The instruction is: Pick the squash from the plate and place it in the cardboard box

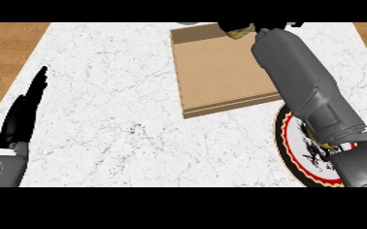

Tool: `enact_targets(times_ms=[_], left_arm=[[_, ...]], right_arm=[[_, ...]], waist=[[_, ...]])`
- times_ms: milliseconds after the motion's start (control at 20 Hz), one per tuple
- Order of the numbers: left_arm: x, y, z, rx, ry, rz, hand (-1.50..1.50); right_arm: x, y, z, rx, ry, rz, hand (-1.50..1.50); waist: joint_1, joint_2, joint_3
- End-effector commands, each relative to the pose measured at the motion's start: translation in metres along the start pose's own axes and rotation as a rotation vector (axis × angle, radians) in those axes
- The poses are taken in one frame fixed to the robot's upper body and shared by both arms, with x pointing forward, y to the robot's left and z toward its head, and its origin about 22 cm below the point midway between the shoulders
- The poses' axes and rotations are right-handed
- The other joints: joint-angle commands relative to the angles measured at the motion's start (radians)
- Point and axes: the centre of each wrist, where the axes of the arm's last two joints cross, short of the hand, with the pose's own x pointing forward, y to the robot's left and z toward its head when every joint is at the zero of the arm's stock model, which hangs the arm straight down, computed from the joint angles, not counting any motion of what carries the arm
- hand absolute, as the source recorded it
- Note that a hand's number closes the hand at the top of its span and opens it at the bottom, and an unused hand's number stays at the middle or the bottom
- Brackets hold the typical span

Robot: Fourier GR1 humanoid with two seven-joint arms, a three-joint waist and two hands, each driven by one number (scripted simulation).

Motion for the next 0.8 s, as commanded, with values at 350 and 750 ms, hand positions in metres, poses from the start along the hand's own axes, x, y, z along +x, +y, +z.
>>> enact_targets(times_ms=[350,750], left_arm=[[0.002,-0.013,-0.004,-0.012,-0.025,0.005,0.0],[0.001,-0.008,-0.009,-0.003,-0.009,0.008,0.0]], right_arm=[[-0.014,0.022,0.004,0.014,0.063,-0.16,-1.5],[-0.028,0.002,-0.009,-0.203,-0.039,-0.318,-1.5]], waist=[[0.017,0.012,0.001],[0.001,0.008,0.001]])
